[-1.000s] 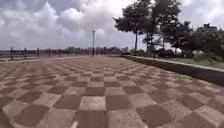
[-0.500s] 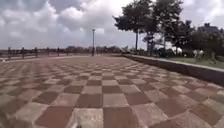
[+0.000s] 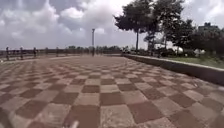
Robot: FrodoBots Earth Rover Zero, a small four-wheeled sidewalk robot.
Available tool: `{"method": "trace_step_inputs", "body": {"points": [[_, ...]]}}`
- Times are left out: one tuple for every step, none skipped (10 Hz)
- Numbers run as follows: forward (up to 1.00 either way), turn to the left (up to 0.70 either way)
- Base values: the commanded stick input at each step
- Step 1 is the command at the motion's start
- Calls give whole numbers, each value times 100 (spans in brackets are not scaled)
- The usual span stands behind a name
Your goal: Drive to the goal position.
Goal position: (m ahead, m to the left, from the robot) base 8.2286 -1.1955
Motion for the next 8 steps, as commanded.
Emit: {"method": "trace_step_inputs", "body": {"points": [[70,0],[70,0],[70,0],[70,0],[70,0],[70,0],[70,0],[70,0]]}}
